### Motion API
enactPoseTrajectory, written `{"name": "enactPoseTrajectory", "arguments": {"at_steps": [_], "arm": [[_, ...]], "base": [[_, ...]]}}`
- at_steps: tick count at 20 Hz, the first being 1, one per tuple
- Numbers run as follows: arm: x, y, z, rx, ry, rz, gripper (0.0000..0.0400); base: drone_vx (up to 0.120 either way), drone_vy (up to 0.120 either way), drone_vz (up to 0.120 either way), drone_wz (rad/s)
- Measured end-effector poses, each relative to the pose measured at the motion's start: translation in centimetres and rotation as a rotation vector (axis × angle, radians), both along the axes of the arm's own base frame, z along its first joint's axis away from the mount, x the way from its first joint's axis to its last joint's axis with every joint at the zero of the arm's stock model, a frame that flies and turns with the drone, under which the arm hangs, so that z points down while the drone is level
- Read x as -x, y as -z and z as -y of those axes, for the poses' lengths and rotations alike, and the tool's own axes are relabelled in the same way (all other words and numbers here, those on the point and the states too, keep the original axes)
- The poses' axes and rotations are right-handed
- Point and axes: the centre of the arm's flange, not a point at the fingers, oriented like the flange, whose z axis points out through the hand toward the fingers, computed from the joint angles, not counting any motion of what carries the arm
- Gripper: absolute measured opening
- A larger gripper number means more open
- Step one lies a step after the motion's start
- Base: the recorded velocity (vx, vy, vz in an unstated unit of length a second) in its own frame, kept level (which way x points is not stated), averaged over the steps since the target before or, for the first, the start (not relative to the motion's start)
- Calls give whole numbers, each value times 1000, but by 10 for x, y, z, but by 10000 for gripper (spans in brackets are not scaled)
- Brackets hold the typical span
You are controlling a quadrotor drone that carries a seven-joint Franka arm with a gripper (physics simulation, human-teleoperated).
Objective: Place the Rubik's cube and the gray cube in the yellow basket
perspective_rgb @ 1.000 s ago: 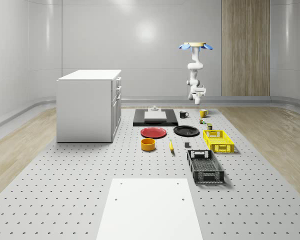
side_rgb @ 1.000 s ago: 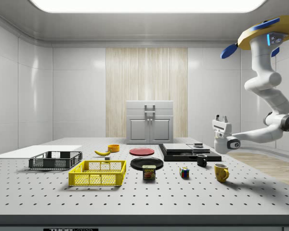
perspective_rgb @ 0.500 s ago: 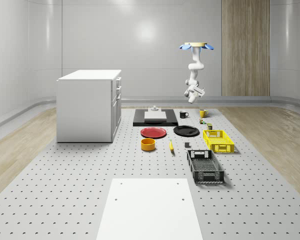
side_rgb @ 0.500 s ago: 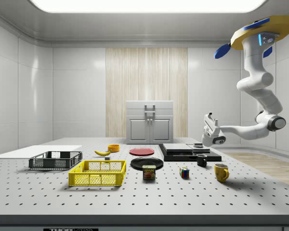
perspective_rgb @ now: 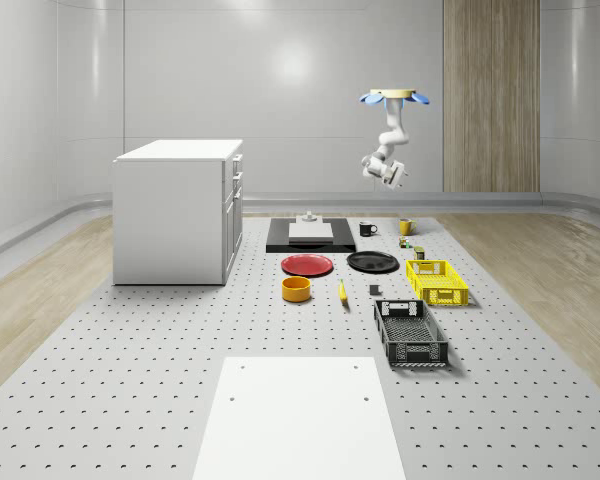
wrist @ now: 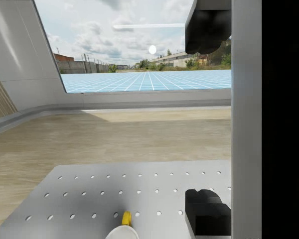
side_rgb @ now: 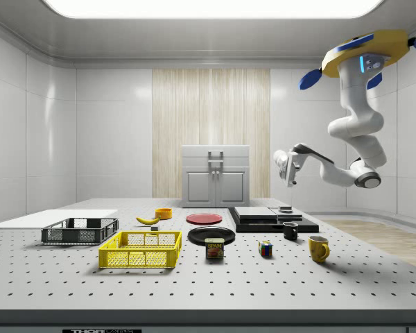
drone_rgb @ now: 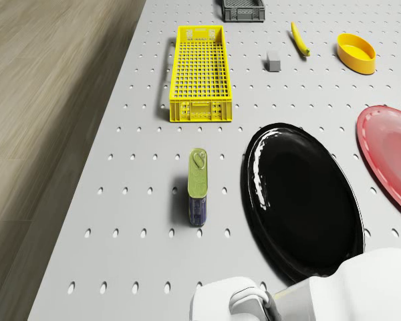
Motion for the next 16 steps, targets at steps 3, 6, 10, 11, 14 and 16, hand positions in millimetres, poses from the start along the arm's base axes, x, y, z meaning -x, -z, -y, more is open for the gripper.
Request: {"name": "enactPoseTrajectory", "arguments": {"at_steps": [3, 6, 10, 11, 14, 16], "arm": [[-1, 24, 26, 358, 13, -1, 400], [-1, 34, 46, 588, 20, -4, 400], [-1, 39, 62, 759, 24, -7, 400], [-1, 39, 65, 786, 25, -8, 400], [-1, 40, 71, 843, 26, -9, 400], [-1, 40, 73, 867, 26, -10, 400]], "base": [[120, 0, -120, 0], [120, 0, -120, 0], [120, 0, -120, 0], [120, 0, -120, 0], [120, -53, -120, 0], [120, -120, -120, 0]]}}
